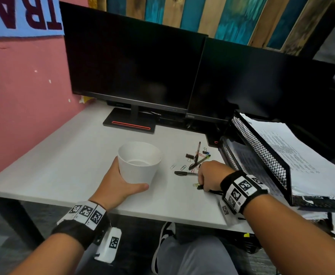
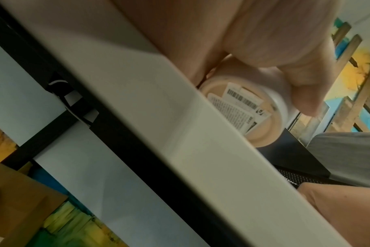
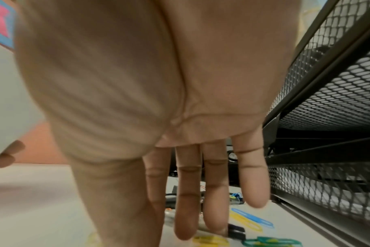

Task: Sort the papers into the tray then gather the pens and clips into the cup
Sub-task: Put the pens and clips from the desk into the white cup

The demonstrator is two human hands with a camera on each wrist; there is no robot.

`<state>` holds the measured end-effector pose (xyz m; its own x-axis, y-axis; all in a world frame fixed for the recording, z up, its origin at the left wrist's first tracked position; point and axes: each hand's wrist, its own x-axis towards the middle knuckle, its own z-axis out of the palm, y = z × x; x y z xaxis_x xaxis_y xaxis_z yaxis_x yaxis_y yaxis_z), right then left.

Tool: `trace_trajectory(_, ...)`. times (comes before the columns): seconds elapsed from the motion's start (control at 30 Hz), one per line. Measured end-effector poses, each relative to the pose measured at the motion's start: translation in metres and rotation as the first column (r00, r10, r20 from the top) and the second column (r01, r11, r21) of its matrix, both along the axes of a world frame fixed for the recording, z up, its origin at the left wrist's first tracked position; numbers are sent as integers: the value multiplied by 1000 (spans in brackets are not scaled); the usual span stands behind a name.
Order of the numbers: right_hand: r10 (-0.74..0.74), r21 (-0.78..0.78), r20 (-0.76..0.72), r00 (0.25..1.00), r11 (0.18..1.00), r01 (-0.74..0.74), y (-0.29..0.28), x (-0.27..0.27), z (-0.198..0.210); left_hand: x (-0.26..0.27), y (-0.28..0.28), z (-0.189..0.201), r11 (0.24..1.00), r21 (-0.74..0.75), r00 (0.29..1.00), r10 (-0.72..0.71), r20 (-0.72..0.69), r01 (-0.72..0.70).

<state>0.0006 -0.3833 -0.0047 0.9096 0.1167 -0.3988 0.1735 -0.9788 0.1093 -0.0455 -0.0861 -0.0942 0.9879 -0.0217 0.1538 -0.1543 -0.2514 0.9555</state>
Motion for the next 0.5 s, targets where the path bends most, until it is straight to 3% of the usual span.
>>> trace_trajectory(0.1, -1, 48, 44, 999, 999, -1, 2, 2, 0, -1, -1, 0, 1000, 6, 1000, -12, 0, 12)
trace_trajectory(0.2, -32, 259, 105, 994, 966, 4, 2, 9, 4, -2, -3, -2, 1000, 16, 1000, -18, -10, 18)
trace_trajectory(0.33, -56, 612, 144, 988, 790, -44, 13, 14, 13, -1, -4, -5, 999, 40, 999, -36, -18, 37)
trace_trajectory(0.43, -73, 678, 148, 986, 733, -48, 24, 18, 14, -1, -3, -4, 998, 39, 999, -43, -16, 44)
trace_trajectory(0.5, -76, 658, 158, 985, 752, -48, 29, 22, 11, 0, -2, -4, 998, 32, 999, -48, -17, 48)
